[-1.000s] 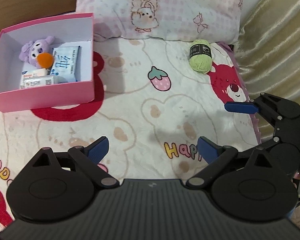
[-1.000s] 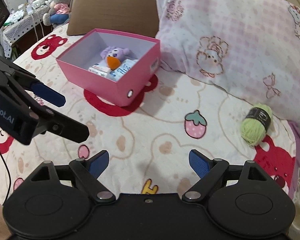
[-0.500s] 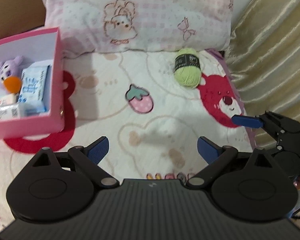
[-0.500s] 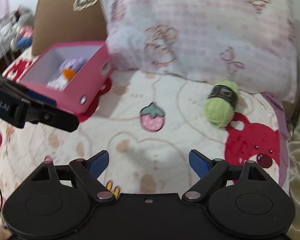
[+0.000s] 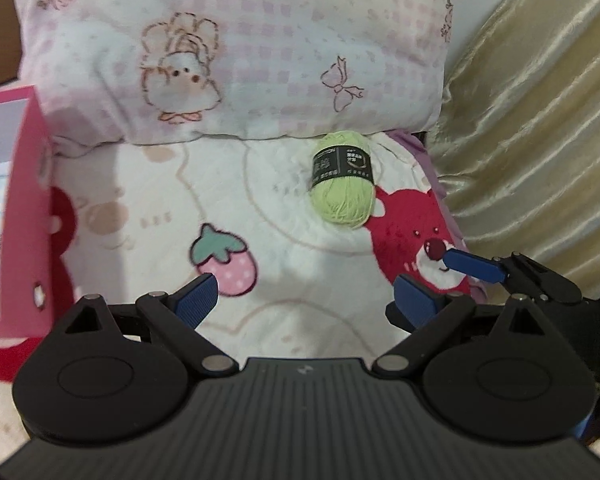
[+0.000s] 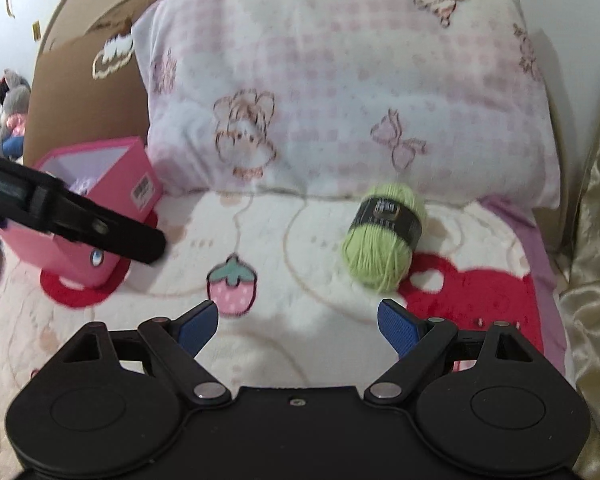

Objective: Organize objects
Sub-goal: 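Move the open right gripper toward the green yarn ball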

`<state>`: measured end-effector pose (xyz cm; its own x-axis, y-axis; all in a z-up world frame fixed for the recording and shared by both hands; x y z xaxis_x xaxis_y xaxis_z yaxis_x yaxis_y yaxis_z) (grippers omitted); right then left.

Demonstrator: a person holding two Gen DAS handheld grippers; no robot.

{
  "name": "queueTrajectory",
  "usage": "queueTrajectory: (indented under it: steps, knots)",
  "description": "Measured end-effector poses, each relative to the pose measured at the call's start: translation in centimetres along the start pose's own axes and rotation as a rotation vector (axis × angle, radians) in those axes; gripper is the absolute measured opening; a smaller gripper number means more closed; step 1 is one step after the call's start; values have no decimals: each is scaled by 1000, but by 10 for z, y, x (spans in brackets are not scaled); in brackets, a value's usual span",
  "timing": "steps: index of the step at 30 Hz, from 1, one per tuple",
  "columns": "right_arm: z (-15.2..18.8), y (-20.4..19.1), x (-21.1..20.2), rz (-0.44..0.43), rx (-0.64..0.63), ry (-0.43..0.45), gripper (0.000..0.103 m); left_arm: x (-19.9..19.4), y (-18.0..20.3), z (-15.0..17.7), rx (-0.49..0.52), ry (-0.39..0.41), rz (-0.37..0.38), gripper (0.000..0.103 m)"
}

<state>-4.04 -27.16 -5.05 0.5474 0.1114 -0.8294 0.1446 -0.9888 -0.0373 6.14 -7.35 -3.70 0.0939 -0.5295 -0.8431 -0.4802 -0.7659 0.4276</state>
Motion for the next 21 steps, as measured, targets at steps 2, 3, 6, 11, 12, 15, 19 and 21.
queueTrajectory:
  steps: [2, 3, 6, 11, 12, 15, 19, 21]
  knots:
    - [-5, 1, 5, 23, -11, 20, 90, 9, 2, -9, 7, -4, 3, 94]
    - [-8, 2, 8, 32, -16, 29, 90, 12, 3, -14, 9, 3, -4, 94]
    - [-15, 5, 18, 40, -15, 43, 90, 18, 6, -24, 20, 17, 14, 94]
    - [-26, 1, 31, 122, -42, 23, 90, 27, 9, -42, 41, 45, 20, 93]
    - [-25, -1, 32, 134, -67, 18, 90, 29, 9, -45, 47, 46, 11, 93]
    - [-25, -4, 36, 154, -115, 17, 90, 35, 9, -52, 53, 59, 23, 93]
    - [-35, 5, 49, 156, -92, 11, 90, 50, 6, -61, 41, 66, 57, 93]
    - [-40, 7, 57, 164, -81, 24, 90, 56, 5, -66, 51, 84, 60, 93]
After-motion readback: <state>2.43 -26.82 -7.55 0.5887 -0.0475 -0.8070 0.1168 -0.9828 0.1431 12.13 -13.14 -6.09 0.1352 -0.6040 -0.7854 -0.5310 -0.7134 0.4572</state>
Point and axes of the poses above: each gripper's, at about its wrist camera, not at the fingertips, and x roughly the way its jaws point, y to its right, z to its underside, the point moved 1 cm from there along x, roughly the way its jaws point, and after that the axes turned 14 degrees about -y, right-handed, at the moved point
